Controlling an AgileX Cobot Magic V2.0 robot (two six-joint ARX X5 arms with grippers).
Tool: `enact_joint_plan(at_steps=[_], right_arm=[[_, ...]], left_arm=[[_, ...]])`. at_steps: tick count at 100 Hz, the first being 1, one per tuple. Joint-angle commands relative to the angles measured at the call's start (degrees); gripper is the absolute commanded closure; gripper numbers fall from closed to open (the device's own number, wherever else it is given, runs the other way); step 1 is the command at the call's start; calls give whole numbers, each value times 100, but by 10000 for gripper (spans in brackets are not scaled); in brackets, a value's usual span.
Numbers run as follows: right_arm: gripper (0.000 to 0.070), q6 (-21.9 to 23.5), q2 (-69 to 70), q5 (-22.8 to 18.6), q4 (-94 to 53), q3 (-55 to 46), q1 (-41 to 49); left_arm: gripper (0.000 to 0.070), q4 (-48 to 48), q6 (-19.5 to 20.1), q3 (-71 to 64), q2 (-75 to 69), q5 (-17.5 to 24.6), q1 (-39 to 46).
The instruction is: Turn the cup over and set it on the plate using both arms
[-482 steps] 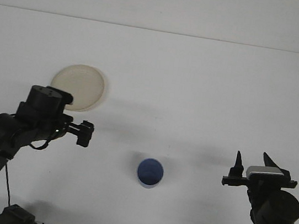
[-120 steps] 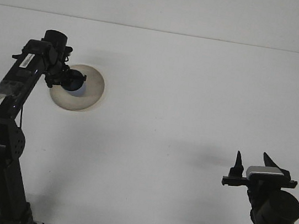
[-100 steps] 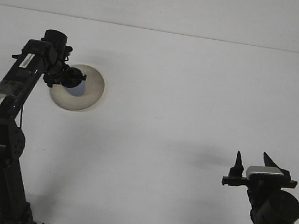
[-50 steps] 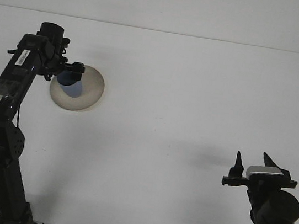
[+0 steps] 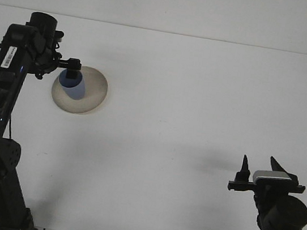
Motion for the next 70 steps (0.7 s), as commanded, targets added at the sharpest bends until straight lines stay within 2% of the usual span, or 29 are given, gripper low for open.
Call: enact_joint_plan(at_steps=[1, 38, 51, 70], right_arm=[[219, -28, 17, 22, 70, 46, 13], [219, -28, 17, 20, 61, 46, 13], [219, -28, 17, 20, 61, 46, 13], [219, -28, 17, 20, 50, 46, 13]], left_arm=[[111, -35, -79, 142, -195, 15, 7], [116, 319, -195, -400, -1694, 15, -205], [116, 774, -210, -1318, -2500, 15, -354], [116, 1945, -304, -3193, -3908, 15, -511]])
